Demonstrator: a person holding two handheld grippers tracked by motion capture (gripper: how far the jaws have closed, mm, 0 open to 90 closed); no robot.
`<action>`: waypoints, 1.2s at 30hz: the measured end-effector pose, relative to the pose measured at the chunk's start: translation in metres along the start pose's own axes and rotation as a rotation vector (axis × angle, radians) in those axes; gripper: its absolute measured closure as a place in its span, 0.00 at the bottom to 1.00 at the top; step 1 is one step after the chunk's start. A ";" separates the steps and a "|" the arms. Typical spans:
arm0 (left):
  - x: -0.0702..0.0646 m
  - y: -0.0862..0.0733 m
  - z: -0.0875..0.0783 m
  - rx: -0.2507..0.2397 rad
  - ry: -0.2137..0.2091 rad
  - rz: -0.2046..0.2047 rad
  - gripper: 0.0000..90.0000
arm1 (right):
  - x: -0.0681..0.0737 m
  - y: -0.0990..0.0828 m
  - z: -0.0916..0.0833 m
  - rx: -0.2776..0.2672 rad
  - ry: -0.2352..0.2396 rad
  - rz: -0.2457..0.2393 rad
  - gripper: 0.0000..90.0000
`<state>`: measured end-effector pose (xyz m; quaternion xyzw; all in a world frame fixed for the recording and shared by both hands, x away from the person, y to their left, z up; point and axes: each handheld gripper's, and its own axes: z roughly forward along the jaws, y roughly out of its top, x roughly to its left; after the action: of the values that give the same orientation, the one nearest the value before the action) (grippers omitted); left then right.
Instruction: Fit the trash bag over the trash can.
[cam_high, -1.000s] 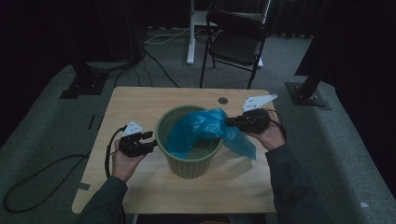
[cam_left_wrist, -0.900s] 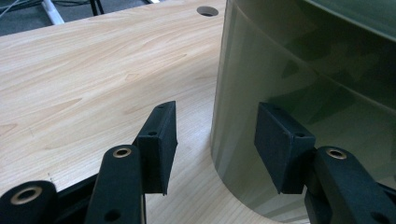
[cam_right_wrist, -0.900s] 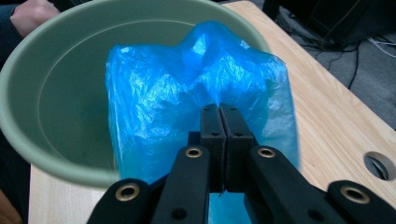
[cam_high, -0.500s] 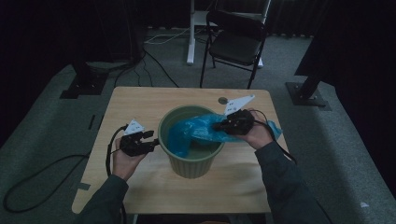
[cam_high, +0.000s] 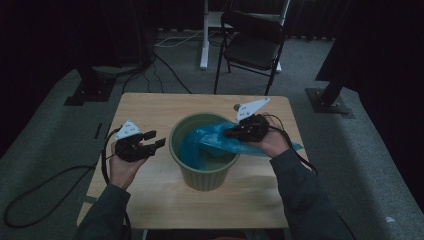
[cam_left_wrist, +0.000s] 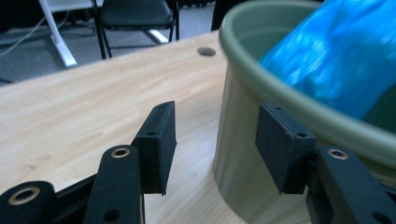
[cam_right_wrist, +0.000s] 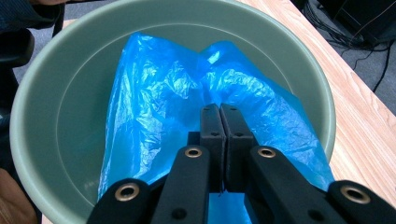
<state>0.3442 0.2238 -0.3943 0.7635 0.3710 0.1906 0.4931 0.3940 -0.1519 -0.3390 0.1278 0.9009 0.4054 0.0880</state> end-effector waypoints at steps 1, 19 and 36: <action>0.000 0.003 -0.002 -0.003 -0.002 0.005 0.53 | 0.000 0.000 0.000 -0.003 0.002 -0.001 0.99; -0.029 0.052 0.011 0.042 -0.156 0.167 0.50 | -0.006 0.009 -0.002 -0.051 -0.010 0.036 0.99; -0.082 0.076 0.046 0.095 -0.150 0.340 0.66 | 0.000 0.024 0.001 -0.087 0.009 0.026 0.99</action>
<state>0.3497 0.1161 -0.3402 0.8497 0.2075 0.1960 0.4434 0.3979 -0.1364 -0.3216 0.1338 0.8810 0.4460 0.0840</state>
